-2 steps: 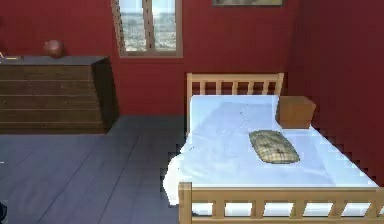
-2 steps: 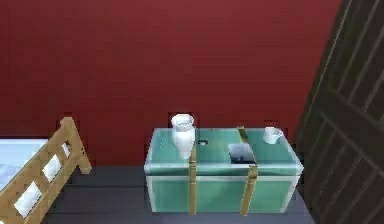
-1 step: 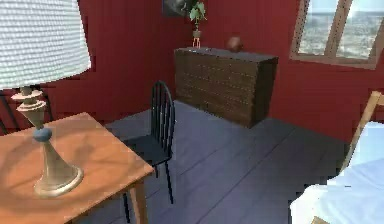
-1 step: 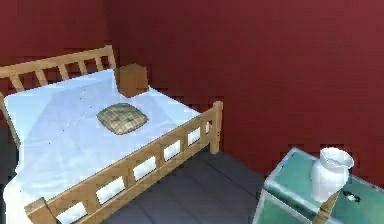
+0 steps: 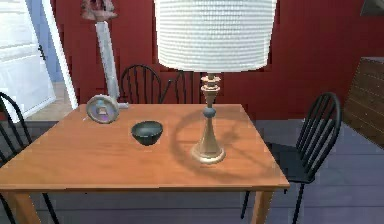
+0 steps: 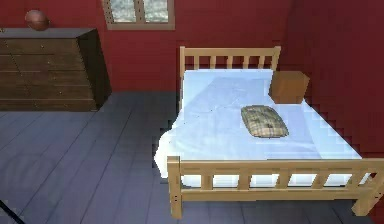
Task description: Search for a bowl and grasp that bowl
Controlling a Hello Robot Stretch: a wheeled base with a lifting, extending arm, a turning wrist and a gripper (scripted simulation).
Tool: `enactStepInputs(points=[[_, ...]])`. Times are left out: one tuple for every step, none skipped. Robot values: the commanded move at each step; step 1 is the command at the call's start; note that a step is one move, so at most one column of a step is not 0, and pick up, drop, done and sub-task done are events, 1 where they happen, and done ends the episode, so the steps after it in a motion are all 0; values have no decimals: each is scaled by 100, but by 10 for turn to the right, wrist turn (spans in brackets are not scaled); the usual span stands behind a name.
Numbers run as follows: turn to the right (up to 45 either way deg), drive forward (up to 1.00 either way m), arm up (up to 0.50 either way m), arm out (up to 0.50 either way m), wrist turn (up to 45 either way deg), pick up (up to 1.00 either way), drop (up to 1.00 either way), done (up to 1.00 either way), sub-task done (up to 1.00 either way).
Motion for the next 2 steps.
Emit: enactStepInputs(points=[[0,15,0,0,0,0,0,0,0],[-450,0,0,0,0,0,0,0,0]])
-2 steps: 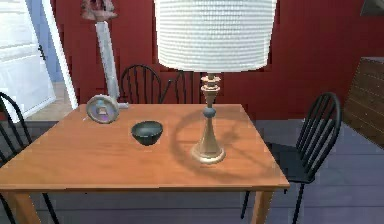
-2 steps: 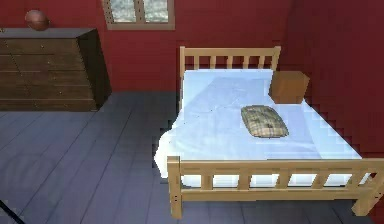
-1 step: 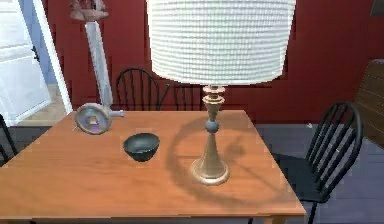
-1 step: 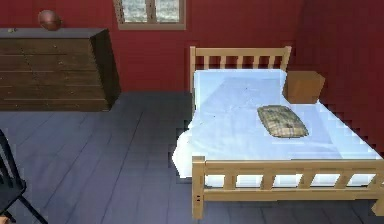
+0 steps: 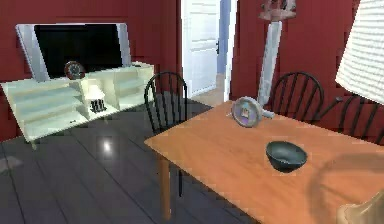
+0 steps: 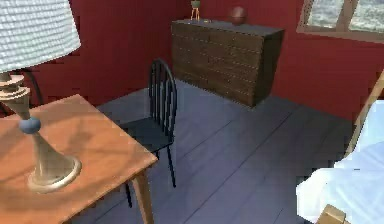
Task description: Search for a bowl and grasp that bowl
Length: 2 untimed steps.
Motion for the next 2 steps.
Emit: enactStepInputs(points=[[-450,0,0,0,0,0,0,0,0],[-150,0,0,0,0,0,0,0,0]])
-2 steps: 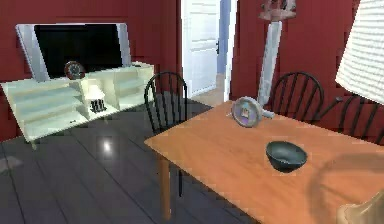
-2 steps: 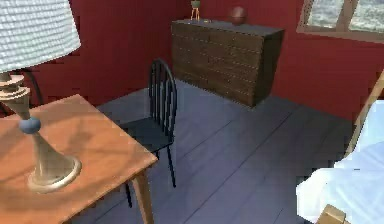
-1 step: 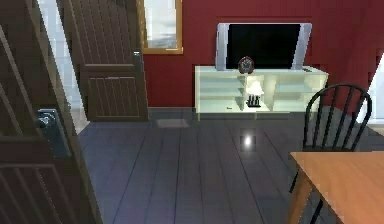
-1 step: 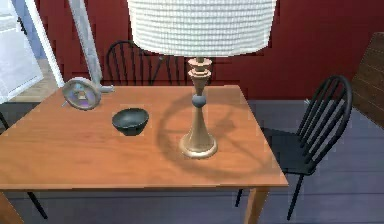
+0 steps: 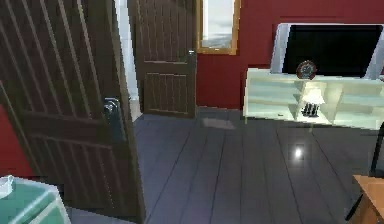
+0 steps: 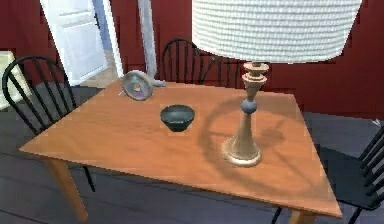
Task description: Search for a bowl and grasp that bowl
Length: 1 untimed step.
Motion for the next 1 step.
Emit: enactStepInputs(points=[[450,0,0,0,0,0,0,0,0]])
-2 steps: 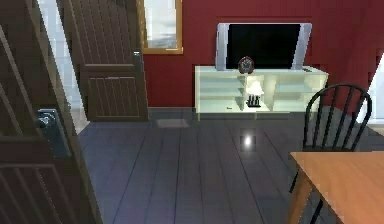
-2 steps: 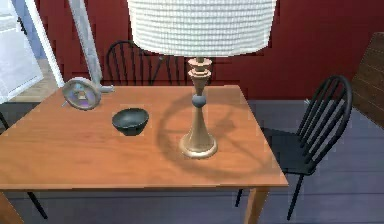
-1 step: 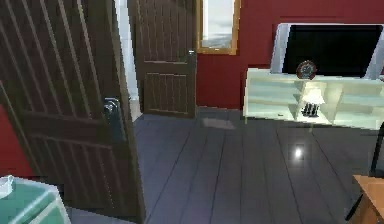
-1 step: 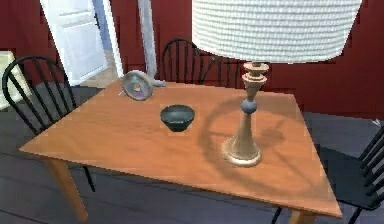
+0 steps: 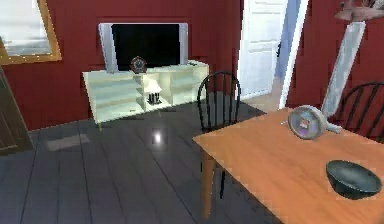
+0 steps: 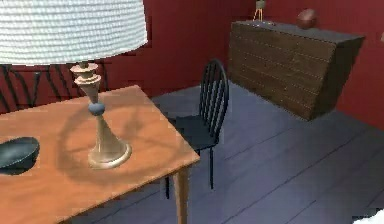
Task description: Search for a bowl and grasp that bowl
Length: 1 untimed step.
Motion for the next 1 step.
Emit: enactStepInputs(points=[[420,0,0,0,0,0,0,0,0]])
